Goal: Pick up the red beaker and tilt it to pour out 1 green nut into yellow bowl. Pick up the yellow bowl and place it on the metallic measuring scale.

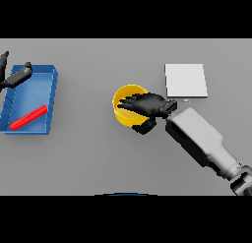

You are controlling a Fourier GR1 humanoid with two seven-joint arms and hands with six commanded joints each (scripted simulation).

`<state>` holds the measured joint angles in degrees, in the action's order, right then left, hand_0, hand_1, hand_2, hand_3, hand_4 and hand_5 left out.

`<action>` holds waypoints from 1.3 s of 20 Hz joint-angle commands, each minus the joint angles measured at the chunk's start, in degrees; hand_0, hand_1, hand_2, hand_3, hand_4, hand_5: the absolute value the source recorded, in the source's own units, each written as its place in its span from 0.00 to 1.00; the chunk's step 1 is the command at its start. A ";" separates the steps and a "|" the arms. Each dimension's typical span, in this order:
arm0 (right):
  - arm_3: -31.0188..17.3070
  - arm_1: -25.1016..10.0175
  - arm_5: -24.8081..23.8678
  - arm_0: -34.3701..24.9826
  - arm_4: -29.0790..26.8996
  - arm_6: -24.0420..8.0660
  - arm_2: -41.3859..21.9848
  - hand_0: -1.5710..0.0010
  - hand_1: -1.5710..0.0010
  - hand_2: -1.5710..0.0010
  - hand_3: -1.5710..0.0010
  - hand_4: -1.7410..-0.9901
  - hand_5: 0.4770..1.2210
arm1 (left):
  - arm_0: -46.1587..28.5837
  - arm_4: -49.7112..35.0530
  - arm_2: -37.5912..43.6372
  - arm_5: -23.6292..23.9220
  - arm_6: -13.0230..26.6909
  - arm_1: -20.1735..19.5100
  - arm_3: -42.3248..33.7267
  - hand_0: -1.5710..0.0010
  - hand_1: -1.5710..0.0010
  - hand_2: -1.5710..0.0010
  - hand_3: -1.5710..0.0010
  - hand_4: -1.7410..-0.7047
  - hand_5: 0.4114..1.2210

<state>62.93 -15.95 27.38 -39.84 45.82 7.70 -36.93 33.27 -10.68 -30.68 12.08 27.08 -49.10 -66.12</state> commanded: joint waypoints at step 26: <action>14.40 -8.64 10.96 -2.70 -6.32 -6.14 3.80 0.00 0.01 0.02 0.17 0.02 1.00 | -1.10 -0.45 0.22 0.48 0.70 -1.38 -2.72 1.00 1.00 1.00 1.00 0.91 0.38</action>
<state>77.34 -24.63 38.29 -42.61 39.50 1.48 -33.10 32.19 -11.14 -30.47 12.55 27.75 -50.46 -68.85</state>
